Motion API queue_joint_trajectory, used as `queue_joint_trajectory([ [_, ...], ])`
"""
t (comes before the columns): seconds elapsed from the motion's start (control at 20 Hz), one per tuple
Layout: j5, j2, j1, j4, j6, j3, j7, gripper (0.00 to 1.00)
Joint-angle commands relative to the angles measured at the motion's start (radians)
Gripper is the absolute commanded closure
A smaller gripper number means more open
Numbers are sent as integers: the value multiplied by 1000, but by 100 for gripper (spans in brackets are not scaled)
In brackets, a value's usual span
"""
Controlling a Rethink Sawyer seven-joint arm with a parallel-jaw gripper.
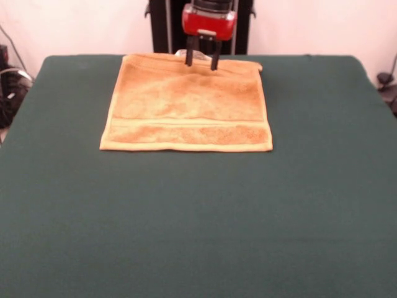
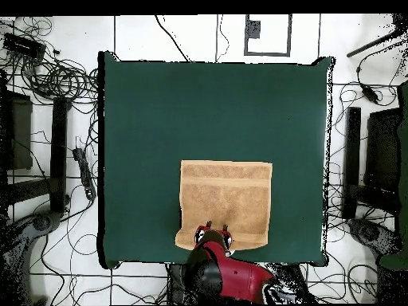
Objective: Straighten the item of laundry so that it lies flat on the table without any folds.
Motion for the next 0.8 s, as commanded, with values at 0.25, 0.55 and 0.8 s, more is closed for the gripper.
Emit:
queue_joint_trajectory([
  [0.25, 80, 115, -39, -124, 217, 175, 157, 0],
  [0.55, 62, 111, -62, -155, 313, 193, 118, 0],
  [0.8, -9, 279, -121, -228, 150, 221, 126, 0],
])
